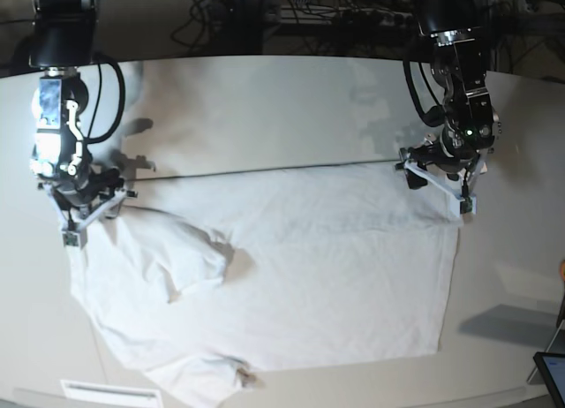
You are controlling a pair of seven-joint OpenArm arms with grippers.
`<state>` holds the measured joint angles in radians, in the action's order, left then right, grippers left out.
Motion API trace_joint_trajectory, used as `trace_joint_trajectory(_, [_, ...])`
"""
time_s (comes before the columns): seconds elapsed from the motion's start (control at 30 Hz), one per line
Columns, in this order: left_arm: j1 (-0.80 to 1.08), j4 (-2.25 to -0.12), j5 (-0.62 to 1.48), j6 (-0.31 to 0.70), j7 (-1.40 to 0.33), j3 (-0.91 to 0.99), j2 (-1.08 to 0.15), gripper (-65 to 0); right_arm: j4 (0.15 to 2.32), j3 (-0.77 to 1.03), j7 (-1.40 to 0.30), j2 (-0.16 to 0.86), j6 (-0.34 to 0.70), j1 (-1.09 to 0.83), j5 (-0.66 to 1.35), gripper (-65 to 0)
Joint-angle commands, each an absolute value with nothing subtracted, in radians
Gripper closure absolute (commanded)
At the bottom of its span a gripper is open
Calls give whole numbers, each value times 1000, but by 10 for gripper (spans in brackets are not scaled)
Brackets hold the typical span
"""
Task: Fold the T-shirt properly
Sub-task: 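Pull the grasped edge back toward the robot with both grippers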
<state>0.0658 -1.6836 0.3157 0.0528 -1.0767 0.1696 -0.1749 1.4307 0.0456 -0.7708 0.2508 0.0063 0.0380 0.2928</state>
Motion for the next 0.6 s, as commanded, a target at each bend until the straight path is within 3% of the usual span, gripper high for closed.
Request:
trace_joint_trajectory(0.0, [59, -1698, 318, 53, -1059, 173, -186, -428, 1432, 48, -832, 262, 2, 24, 283, -293])
trace_joint_trajectory(0.57, [114, -1730, 325, 53, -1032, 185, -234, -428, 1537, 50, -839, 263, 1, -33, 283, -292])
